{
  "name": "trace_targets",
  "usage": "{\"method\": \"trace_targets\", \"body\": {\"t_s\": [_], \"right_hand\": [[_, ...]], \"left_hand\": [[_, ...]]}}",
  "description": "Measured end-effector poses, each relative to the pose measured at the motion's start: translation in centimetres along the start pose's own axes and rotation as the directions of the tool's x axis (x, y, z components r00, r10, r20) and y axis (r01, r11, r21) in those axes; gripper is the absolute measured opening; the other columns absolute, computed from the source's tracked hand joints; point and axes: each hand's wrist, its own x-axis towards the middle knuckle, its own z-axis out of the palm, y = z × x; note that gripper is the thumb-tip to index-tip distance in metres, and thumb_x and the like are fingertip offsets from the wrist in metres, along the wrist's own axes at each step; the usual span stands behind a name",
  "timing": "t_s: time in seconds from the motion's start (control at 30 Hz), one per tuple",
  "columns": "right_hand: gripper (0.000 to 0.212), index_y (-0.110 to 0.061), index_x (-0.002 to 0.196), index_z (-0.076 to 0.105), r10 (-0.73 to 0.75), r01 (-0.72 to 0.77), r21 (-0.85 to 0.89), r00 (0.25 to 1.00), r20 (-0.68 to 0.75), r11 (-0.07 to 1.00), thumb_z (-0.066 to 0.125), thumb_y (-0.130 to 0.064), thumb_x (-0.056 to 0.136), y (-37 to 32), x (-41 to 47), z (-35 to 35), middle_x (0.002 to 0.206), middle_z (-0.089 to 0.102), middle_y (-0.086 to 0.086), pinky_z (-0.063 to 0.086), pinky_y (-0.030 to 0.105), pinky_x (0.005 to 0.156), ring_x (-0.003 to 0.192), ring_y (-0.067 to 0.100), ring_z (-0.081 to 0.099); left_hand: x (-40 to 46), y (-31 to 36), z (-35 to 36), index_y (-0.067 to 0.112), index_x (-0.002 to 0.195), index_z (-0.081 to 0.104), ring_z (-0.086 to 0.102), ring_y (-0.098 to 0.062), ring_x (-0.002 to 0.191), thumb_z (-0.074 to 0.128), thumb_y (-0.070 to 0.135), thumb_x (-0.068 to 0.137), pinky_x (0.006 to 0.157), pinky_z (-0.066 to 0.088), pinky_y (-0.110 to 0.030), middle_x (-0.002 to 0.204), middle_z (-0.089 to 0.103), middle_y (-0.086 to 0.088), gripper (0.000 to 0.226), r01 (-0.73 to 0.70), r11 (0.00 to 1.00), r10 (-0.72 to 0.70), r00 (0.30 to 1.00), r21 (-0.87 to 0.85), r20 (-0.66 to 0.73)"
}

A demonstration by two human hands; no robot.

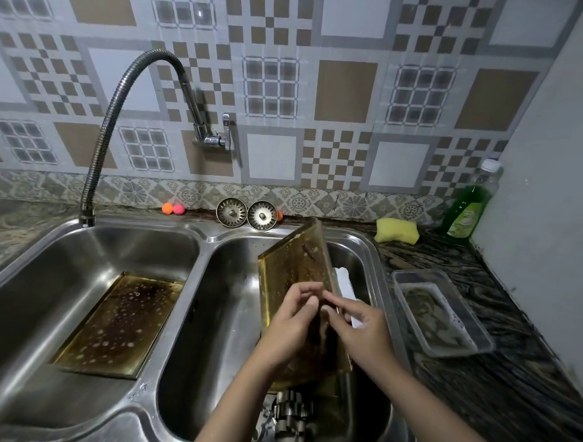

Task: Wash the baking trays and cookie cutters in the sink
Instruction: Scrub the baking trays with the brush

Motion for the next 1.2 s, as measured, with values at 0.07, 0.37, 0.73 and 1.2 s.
{"method": "trace_targets", "body": {"t_s": [0.07,0.37,0.73,1.2], "right_hand": [[0.034,-0.034,0.115,0.066,-0.013,0.009,0.079,0.999,0.044,0.997,0.065,-0.013,0.088,-0.2,-0.1,-0.2,0.105,0.072,-0.011,0.046,0.012,0.089,0.099,-0.002,0.064],[0.056,-0.027,0.135,0.050,-0.023,0.016,0.085,0.997,0.072,0.996,0.069,-0.023,0.083,-0.6,0.8,0.0,0.136,0.048,-0.022,0.037,0.019,0.108,0.128,-0.006,0.043],[0.063,-0.034,0.139,0.045,-0.093,0.062,-0.291,0.991,-0.095,0.955,0.070,-0.039,0.081,-2.8,6.6,-0.8,0.132,0.055,-0.005,0.050,0.026,0.080,0.105,0.011,0.054],[0.060,-0.045,0.134,0.046,-0.220,0.251,-0.313,0.967,0.129,0.916,0.069,-0.043,0.079,-4.1,4.6,2.1,0.113,0.069,-0.001,0.055,0.028,0.064,0.077,0.013,0.066]], "left_hand": [[0.0,0.0,0.0,0.032,0.121,0.054,0.055,-0.013,0.117,0.037,0.046,0.097,0.101,0.044,-0.039,0.124,0.058,0.006,0.032,0.018,0.997,-0.015,0.999,-0.080,0.031],[-0.8,-1.8,-1.4,0.029,0.115,0.057,0.052,-0.002,0.118,0.058,0.001,0.088,0.089,0.043,-0.010,0.127,0.055,0.003,0.040,-0.101,0.995,0.102,0.990,0.024,-0.100],[-2.4,-3.5,-2.0,0.017,0.122,0.056,0.054,-0.001,0.117,0.060,0.008,0.074,0.093,0.042,-0.014,0.127,0.059,0.001,0.049,-0.117,0.991,0.117,0.993,-0.067,0.004],[-1.9,-4.1,-4.1,0.008,0.117,0.058,0.059,-0.017,0.113,0.067,0.010,0.068,0.096,0.047,-0.030,0.117,0.067,-0.002,0.050,-0.119,0.967,0.091,0.988,-0.226,-0.128]]}}
